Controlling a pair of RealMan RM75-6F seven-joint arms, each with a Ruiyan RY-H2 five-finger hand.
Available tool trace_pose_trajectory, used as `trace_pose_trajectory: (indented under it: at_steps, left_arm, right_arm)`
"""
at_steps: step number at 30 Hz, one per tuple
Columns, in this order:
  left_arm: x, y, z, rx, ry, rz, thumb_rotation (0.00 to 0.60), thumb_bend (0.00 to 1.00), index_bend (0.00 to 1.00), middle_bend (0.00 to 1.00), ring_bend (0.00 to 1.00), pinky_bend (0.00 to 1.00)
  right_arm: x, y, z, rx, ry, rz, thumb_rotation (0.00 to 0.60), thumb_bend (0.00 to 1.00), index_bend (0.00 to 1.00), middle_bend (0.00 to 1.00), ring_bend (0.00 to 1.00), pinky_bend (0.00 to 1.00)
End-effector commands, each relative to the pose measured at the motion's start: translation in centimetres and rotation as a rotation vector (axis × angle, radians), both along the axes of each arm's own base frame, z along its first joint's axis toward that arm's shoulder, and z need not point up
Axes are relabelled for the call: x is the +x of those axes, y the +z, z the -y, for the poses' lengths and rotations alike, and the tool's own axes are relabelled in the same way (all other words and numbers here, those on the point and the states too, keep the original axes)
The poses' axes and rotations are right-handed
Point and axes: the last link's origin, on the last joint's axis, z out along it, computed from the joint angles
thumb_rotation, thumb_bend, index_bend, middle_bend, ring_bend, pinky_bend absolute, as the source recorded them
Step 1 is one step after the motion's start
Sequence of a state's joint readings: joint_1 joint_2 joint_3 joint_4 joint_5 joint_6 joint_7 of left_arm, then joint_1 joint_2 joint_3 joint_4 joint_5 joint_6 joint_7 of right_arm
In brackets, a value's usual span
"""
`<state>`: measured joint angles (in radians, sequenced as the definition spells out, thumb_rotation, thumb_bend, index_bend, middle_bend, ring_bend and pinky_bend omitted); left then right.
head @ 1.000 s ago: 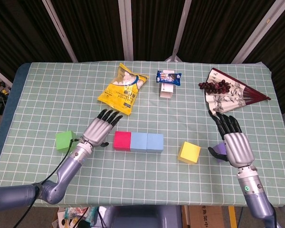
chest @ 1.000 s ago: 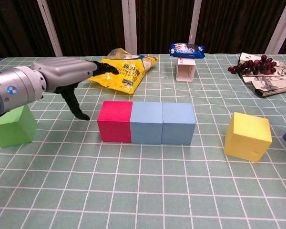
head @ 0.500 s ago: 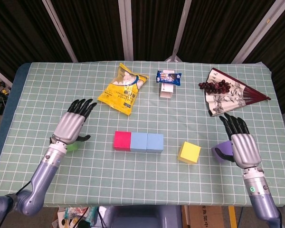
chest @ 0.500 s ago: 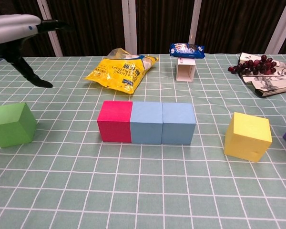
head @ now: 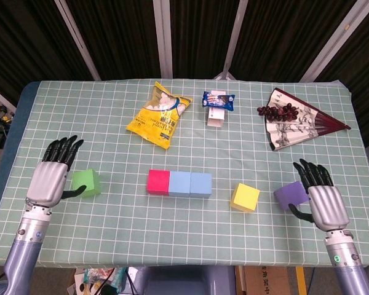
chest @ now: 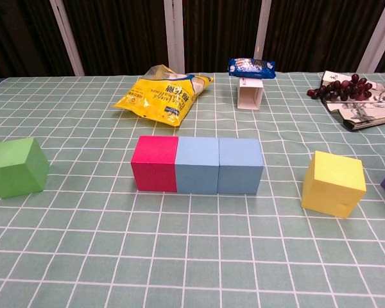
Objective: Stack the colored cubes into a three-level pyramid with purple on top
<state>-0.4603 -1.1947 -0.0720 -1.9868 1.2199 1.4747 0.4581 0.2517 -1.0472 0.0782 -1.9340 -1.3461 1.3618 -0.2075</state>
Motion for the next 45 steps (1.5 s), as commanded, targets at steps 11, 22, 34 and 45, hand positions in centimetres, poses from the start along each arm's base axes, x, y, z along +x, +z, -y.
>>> trace_pose_trajectory:
  at_steps: [11,22,34,45]
  left_arm:
    - [-0.8,-0.4,0.1,-0.022,0.033,-0.015,0.6,0.09,0.0,0.01,0.0,0.04]
    - [-0.7,-0.2,0.2,-0.024,0.032,0.007,0.6,0.09,0.0,0.01,0.0,0.04]
    - [-0.2,0.2,0.3,-0.026,0.017,0.022,0.6,0.09,0.0,0.01,0.0,0.04]
    - [-0.3,0.4,0.2,-0.019,0.016,0.026,0.6,0.09,0.0,0.01,0.0,0.04]
  right_arm:
    - [0.0,-0.3,-0.4,0.021,0.002,-0.039,0.6,0.26,0.0,0.0,0.0,0.0]
    - [0.8,-2.2,-2.2,0.116,-0.014,-0.035,0.6,0.26,0.0,0.0,0.0,0.0]
    - [2.1,-5.8,-2.1,0.212,-0.022,-0.023,0.6,0.26,0.0,0.0,0.0,0.0]
    - [2.1,-9.6,0.6,0.213,-0.073,-0.012,0.6,0.26,0.0,0.0,0.0,0.0]
